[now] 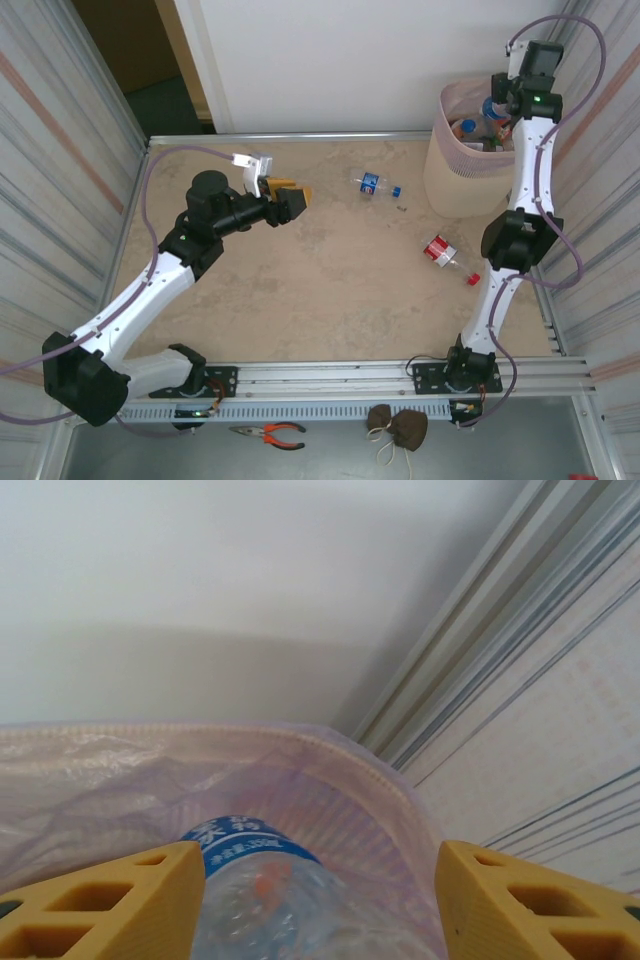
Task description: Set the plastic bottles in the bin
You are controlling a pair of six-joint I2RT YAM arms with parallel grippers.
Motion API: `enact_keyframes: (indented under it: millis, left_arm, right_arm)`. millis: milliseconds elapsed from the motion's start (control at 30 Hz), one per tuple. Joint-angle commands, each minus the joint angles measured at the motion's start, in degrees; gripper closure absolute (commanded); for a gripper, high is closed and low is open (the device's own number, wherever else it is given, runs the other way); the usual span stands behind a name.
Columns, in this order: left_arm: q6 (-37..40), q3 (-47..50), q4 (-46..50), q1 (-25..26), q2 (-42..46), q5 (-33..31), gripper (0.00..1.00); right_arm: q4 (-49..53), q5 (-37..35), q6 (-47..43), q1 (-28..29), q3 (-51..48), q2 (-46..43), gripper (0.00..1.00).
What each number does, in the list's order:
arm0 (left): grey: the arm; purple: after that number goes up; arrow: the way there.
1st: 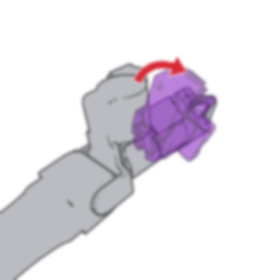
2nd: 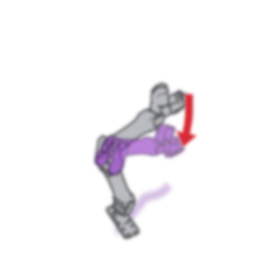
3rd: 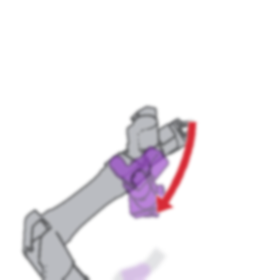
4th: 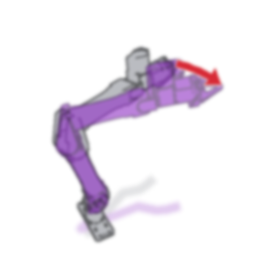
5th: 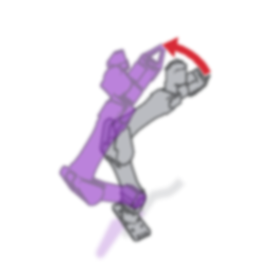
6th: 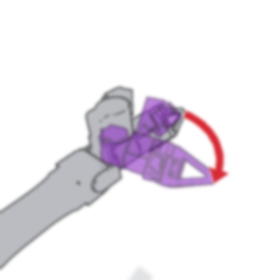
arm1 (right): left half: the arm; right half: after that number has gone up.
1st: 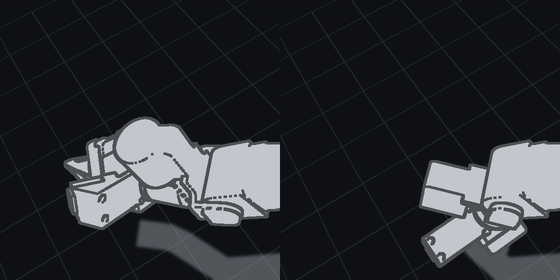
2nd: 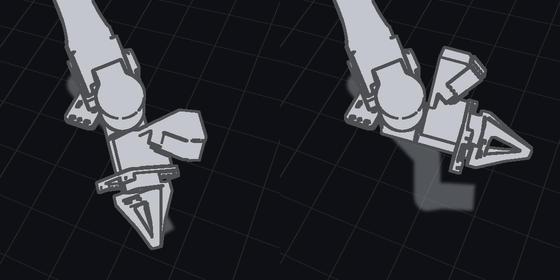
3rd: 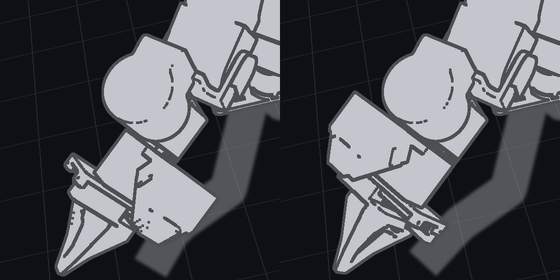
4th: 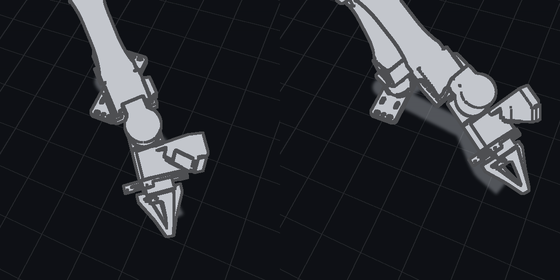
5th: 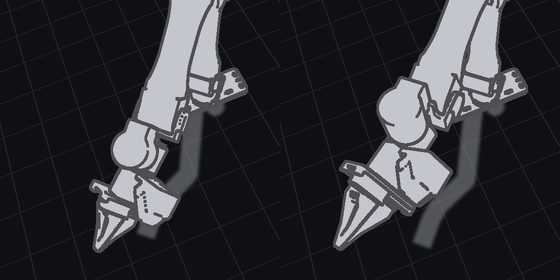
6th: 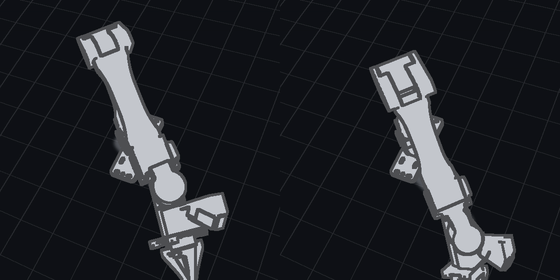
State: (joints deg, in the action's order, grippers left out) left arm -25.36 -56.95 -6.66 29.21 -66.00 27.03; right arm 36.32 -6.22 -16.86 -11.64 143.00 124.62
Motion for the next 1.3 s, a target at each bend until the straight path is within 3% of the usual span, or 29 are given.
enact_keyframes:
  millis: [0, 167, 400, 600, 833, 1267]
  left_arm:
    - [-0.5, 0.5, -2.1, -0.4, 0.8, 0.6, 0.33]
    - [-0.4, 1.0, -2.5, -0.4, 0.9, 0.8, 0.33]
    - [-0.5, 1.9, -2.6, -0.8, 1.6, 0.8, 0.33]
    - [-0.5, 2.3, -2.9, -1.1, 1.7, 0.7, 0.33]
    - [-1.0, 3.0, -4.1, -1.6, 1.2, 0.6, 0.33]
    - [-1.3, 3.3, -4.1, -2.1, 1.4, 1.2, 0.33]
  right_arm:
    - [1.0, 1.9, 3.5, 0.0, -0.9, -5.3, 0.43]
    - [1.5, 3.9, 6.7, -1.1, -5.1, -7.5, 0.50]
    - [0.8, 5.7, 12.1, -3.9, -8.8, -9.4, 0.41]
    - [-4.6, 22.0, 25.5, -10.4, -10.7, -10.6, 0.28]
    - [-14.9, 35.8, 37.0, -14.4, -14.6, -9.5, 0.17]
    - [-11.6, 41.0, 37.4, -11.5, -18.0, -10.9, 0.17]
